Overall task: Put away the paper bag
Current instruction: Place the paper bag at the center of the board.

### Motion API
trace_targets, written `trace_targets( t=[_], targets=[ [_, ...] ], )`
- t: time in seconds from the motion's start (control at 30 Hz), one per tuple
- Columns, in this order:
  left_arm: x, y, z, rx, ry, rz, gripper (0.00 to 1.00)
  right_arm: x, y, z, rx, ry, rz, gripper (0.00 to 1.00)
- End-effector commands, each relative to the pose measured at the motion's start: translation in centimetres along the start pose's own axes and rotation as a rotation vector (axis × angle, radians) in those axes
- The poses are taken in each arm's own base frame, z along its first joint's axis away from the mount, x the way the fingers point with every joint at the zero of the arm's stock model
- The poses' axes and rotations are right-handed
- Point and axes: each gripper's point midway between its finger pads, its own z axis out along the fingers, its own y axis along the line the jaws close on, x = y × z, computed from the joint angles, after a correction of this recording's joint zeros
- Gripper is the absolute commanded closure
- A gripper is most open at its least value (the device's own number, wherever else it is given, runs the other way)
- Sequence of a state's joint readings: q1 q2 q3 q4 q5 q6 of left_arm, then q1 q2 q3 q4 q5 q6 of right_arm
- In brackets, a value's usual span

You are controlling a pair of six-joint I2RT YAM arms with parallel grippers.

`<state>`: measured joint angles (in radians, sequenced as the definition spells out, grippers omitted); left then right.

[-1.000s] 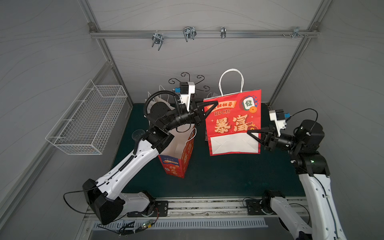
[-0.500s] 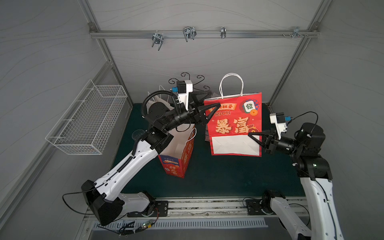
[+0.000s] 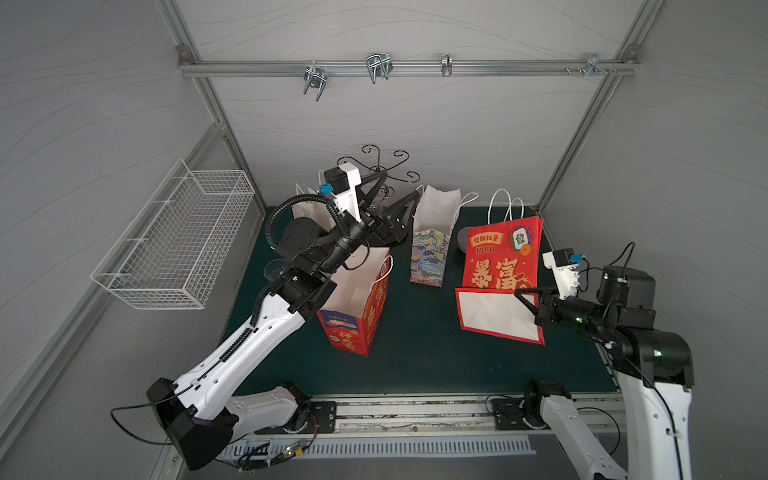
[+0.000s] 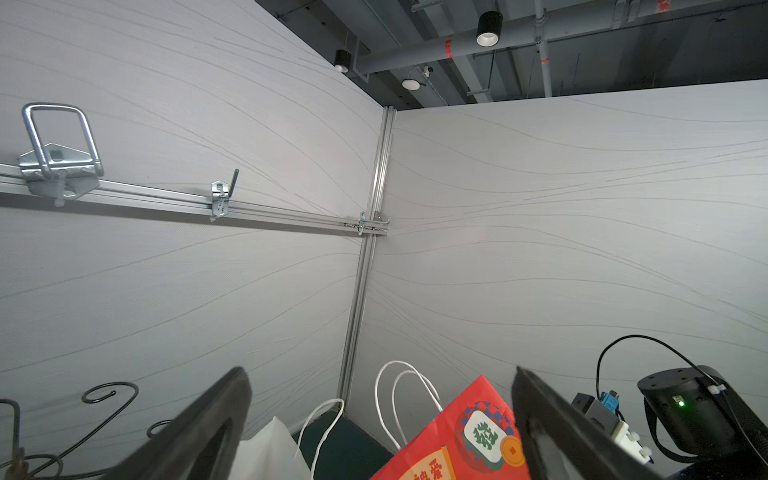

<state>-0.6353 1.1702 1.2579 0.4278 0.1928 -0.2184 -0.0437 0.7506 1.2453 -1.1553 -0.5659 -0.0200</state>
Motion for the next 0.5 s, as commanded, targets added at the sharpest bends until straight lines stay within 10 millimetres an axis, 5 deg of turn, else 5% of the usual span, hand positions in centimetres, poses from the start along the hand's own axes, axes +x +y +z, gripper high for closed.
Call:
trace_targets(
  t=[0.0,0.47],
  targets=[
    [-2.0,0.1,-0.4,-0.01,-0.075,0.033,0.0,1.7,-2.4,0.7,0.104,0.116,0.105,1.0],
    [-2.1,0.6,-1.7,-0.032,-0.074,0.027,0.0,4.4,-5.1,9.5,-0.08,0.352,0.389,1.0]
  ],
)
